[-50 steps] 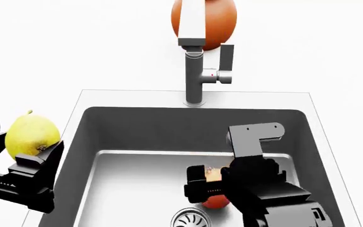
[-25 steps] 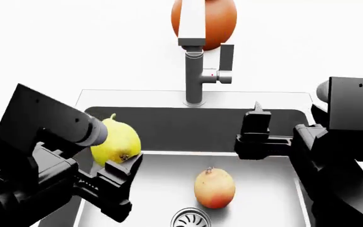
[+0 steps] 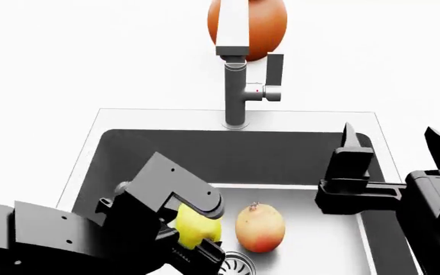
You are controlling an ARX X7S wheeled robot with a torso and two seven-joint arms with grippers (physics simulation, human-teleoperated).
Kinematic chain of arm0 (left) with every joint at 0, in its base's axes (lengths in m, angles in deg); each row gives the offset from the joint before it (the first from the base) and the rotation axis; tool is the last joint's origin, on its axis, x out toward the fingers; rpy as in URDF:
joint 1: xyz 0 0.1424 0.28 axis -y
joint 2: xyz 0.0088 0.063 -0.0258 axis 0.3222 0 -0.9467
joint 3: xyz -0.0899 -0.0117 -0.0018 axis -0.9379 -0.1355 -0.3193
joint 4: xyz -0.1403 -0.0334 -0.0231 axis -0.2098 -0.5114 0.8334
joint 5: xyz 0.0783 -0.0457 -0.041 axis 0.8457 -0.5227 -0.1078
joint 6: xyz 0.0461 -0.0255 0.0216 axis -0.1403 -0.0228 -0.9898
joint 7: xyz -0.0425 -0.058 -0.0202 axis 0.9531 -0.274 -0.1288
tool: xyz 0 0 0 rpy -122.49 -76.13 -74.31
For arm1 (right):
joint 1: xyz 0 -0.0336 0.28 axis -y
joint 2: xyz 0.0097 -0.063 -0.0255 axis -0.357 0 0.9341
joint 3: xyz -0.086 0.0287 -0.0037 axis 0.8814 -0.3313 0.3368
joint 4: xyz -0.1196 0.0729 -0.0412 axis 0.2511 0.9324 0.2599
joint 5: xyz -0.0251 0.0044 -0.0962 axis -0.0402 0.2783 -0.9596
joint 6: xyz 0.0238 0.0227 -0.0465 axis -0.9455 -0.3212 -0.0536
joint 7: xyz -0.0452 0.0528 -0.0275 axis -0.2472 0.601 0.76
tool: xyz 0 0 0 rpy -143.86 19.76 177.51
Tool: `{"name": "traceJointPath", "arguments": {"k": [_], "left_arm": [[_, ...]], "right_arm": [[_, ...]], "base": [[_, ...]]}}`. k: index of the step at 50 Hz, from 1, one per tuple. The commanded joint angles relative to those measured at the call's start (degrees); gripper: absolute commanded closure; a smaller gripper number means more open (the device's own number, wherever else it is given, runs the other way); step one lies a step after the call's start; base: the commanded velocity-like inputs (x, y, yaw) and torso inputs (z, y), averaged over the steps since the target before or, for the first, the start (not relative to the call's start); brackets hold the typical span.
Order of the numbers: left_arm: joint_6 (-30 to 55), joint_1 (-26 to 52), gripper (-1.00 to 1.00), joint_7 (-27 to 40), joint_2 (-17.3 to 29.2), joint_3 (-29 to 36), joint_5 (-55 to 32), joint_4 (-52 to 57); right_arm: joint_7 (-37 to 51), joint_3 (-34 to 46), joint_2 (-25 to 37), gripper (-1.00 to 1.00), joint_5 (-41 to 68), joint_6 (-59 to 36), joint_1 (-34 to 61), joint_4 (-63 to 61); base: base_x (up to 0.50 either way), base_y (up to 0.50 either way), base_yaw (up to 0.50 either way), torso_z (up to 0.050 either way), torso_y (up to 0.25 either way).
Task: There is a mixed pile of frozen fruits and vegetables on the counter. Locate all the frozen vegetables and place the items in a bowl on the counter. Take all the frozen fruits and defrost them in a running sink.
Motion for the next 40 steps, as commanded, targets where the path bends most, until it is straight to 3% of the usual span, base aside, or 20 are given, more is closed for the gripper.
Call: {"name": "traceJointPath", "arguments": {"k": [1,20,21,29,40], "left_arm": [[-3.53,-0.87,1.00,-7.74,-4.98,5.28,6.87,-13.25],[-4.27,1.66,1.00,-12.12,-7.56,6.63,8.72,-20.84],[-3.98,1.49,-1.00,-11.49,-7.30,6.38,8.27,-20.01],[-2.37,2.67,-1.00,-6.11,-5.01,3.22,5.01,-13.91],[1.03,3.48,-1.00,4.81,2.64,-4.50,-5.17,1.54]], "right_arm": [[1.54,-2.84,0.79,-1.00,3.61,-0.33,-3.09,-2.84],[-1.29,-2.18,-0.82,-1.00,1.21,1.42,-7.62,-3.06],[-1.35,-2.10,-0.85,-1.00,1.20,1.42,-7.75,-3.07],[-1.70,-1.44,-1.16,-1.00,0.56,1.72,-7.95,-2.80],[-0.94,0.05,-1.44,-1.00,0.38,1.50,-5.54,-2.17]], "base": [[0.00,0.00,0.00,0.000,0.000],[0.00,0.00,0.00,0.000,0.001],[0.00,0.00,0.00,0.000,0.000],[0.00,0.00,0.00,0.000,0.000],[0.00,0.00,0.00,0.000,0.000]]}}
